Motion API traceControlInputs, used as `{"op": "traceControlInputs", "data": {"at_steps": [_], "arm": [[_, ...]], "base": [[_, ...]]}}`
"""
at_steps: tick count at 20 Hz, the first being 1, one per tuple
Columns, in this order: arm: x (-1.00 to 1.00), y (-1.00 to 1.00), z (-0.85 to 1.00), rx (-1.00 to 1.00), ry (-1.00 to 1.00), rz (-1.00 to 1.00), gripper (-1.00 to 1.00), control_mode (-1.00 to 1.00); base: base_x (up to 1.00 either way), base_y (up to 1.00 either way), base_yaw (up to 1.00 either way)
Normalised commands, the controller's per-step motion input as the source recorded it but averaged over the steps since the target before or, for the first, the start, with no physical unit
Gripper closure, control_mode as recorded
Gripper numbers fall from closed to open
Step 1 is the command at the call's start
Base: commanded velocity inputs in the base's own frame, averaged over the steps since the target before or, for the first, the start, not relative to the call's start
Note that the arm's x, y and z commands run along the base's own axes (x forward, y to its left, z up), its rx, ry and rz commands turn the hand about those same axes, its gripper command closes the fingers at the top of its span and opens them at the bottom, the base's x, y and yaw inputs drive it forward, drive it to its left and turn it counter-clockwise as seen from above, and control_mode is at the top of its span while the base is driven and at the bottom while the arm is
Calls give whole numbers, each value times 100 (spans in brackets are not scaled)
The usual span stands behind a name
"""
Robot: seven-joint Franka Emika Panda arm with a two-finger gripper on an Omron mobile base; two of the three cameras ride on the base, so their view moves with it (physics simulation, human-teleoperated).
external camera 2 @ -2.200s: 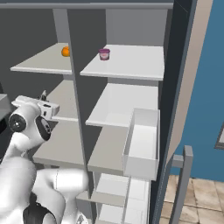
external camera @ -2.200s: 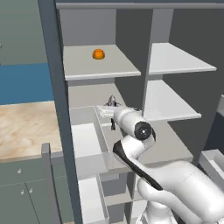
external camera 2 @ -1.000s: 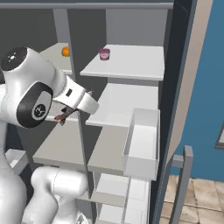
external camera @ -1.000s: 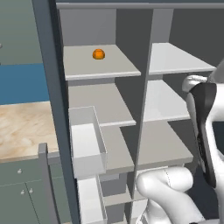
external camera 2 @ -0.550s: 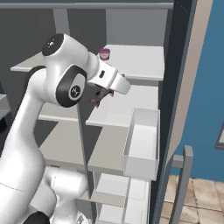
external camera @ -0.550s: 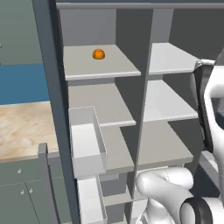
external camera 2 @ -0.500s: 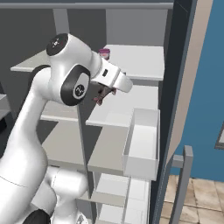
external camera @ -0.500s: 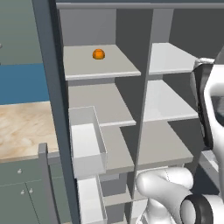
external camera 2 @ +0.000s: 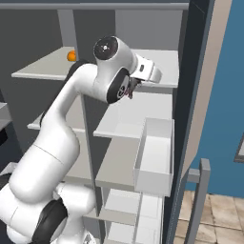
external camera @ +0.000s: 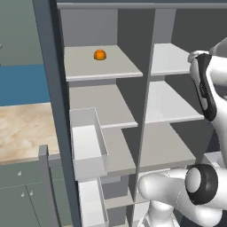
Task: Pick up the frozen fish from the freezer, place it on any shelf in the fridge, and close the fridge and freezer doors when done.
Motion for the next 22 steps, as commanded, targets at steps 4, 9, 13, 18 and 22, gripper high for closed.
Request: {"op": "traceControlInputs", "data": {"at_steps": [4, 9, 13, 18, 22], "arm": [[100, -12, 11, 0, 1, 14, 100, -100], [100, 0, 0, -3, 1, 7, 100, -100], [100, 0, 0, -5, 3, 3, 100, -100], [100, 0, 0, -6, 9, 1, -100, -100], [100, 6, 0, -10, 6, 0, -100, -100]], "base": [[0, 0, 0], [0, 0, 0], [0, 0, 0], [0, 0, 0], [0, 0, 0]]}}
